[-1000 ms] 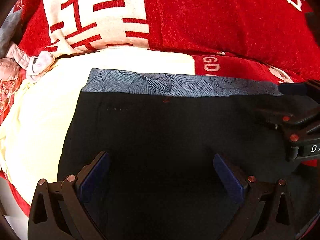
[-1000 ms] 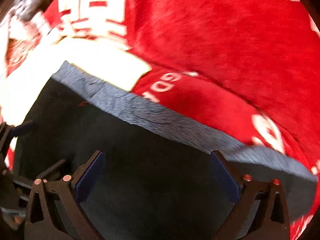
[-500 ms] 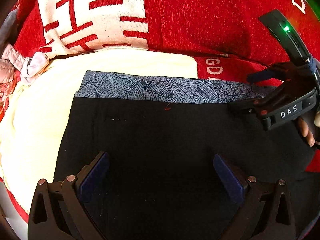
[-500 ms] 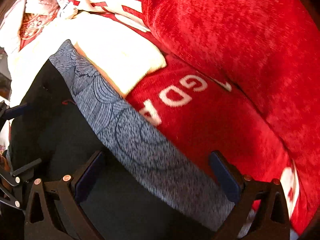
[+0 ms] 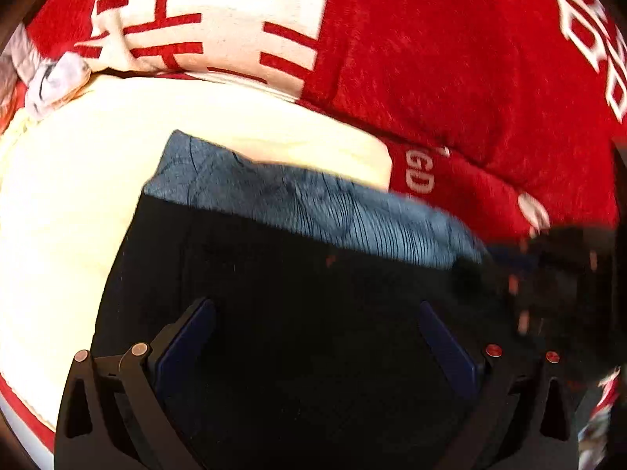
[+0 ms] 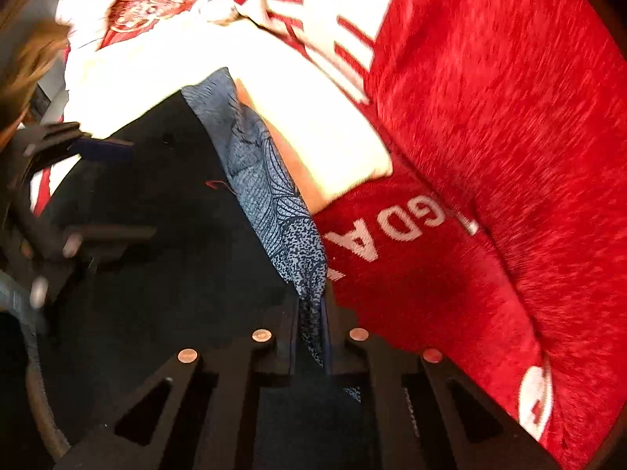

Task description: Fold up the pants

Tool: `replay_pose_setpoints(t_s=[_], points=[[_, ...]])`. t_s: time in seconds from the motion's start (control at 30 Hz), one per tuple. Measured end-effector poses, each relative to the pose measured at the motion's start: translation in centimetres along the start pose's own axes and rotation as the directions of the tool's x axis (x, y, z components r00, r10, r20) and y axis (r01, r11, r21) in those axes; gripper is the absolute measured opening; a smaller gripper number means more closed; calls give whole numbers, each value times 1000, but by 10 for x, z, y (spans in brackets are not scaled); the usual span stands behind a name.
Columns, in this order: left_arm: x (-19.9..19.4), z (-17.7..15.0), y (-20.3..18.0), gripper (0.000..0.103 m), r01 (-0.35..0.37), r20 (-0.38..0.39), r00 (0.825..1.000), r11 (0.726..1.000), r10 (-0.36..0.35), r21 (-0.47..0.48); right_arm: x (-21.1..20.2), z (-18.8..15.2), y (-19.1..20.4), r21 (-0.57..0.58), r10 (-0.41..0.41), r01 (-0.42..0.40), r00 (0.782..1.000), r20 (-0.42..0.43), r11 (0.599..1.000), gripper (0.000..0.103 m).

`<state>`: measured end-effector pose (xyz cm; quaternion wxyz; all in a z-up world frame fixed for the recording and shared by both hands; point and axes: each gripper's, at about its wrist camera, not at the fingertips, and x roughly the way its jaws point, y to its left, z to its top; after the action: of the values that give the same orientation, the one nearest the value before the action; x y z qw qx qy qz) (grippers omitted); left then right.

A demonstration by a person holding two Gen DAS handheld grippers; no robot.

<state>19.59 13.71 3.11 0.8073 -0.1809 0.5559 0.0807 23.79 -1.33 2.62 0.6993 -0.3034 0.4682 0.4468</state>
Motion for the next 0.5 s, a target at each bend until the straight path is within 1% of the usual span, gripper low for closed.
replay_pose_setpoints(t_s=[0.1,0.17,0.2,0.23,0.27,0.33,0.37,0.4,0.43,0.47,0.5], points=[[5,21,5,103,46,-20,999,993,-49,-110,-21,-13,28,-41,-74,76,996,48,996,10],[14,34,9,103,89,-43,994,976,-99,-199,-23,-10,25,-60,-110,115,991,70,992,10],[21,40,11,103,91,-98,988,963,-119,-255,-21,-10,23,-65,-126,131,989,82,989,10],[28,45,10,103,87,-120,985,953,-126,-290,-26,-14,15,-69,-134,141,987,88,988,10],[35,48,9,103,74,-137,983,950,-121,-303,-27,-14,19,-79,-149,157,984,98,984,10],[50,54,4,103,17,-168,983,954,-70,-299,-30,-19,28,-99,-176,188,978,115,977,10],[56,55,2,103,-6,-180,983,956,-49,-295,-26,-18,30,-98,-178,190,977,116,977,10],[60,53,0,87,-35,-191,981,956,-22,-292,-27,-20,31,-94,-179,190,977,120,977,10],[62,51,-1,59,-93,-201,979,956,36,-279,-28,-20,32,-94,-182,194,976,123,977,10],[61,49,-4,49,-162,-199,973,957,114,-243,-30,-21,33,-94,-184,196,975,124,976,10],[57,47,-5,40,-155,-186,976,959,112,-235,-26,-19,33,-98,-190,203,974,126,974,10]])
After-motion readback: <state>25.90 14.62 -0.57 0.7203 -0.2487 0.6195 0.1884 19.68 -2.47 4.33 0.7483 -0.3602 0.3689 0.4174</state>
